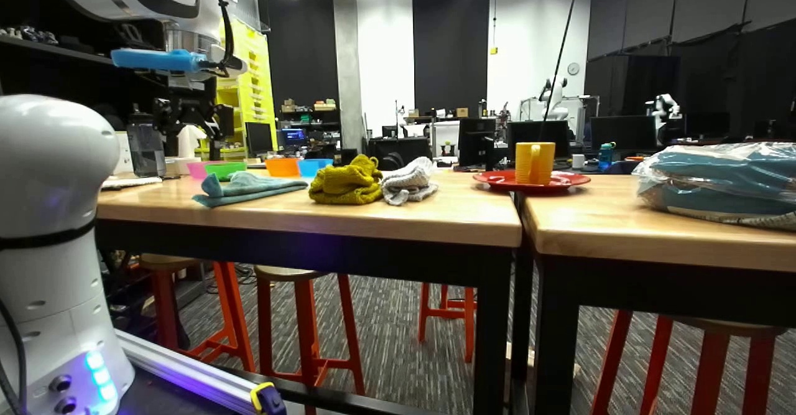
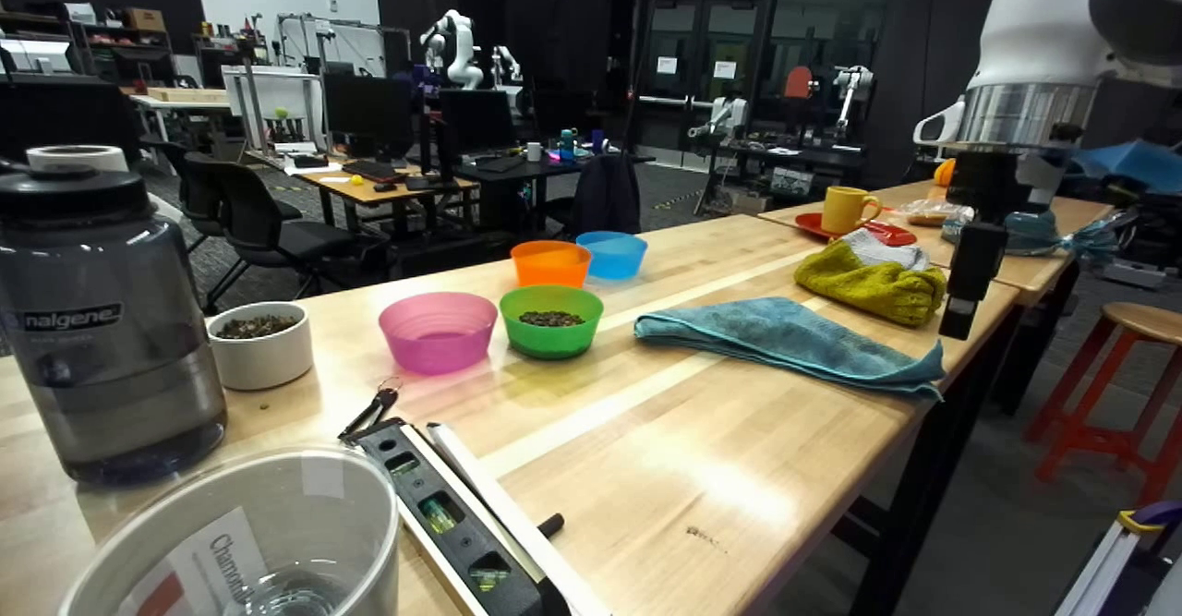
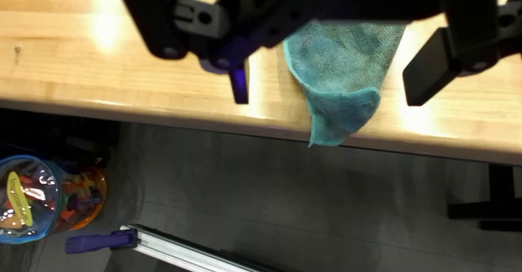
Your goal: Fold the blue towel
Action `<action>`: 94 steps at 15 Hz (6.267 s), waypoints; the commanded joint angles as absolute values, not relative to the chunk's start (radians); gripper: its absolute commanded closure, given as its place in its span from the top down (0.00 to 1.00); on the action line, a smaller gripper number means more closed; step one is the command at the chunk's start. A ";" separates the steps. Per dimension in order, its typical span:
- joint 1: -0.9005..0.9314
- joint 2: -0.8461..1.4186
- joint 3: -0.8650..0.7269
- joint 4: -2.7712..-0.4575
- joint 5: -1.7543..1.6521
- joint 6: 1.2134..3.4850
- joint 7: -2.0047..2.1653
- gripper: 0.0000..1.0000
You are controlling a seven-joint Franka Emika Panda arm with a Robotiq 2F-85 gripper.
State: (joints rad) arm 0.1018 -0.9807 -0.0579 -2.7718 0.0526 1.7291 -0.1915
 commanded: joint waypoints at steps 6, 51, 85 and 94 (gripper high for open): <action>0.051 -0.953 -0.047 -2.772 0.147 1.747 -0.076 1.00; 0.045 -0.667 -0.019 -2.775 0.063 1.811 -0.087 0.00; 0.165 -0.409 0.096 -2.426 -0.047 2.135 -0.213 0.01; 0.186 -0.262 0.130 -2.307 -0.064 2.198 -0.263 0.01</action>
State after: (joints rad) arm 0.1725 -0.3128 0.1179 -2.3531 -0.0492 2.1852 -0.2425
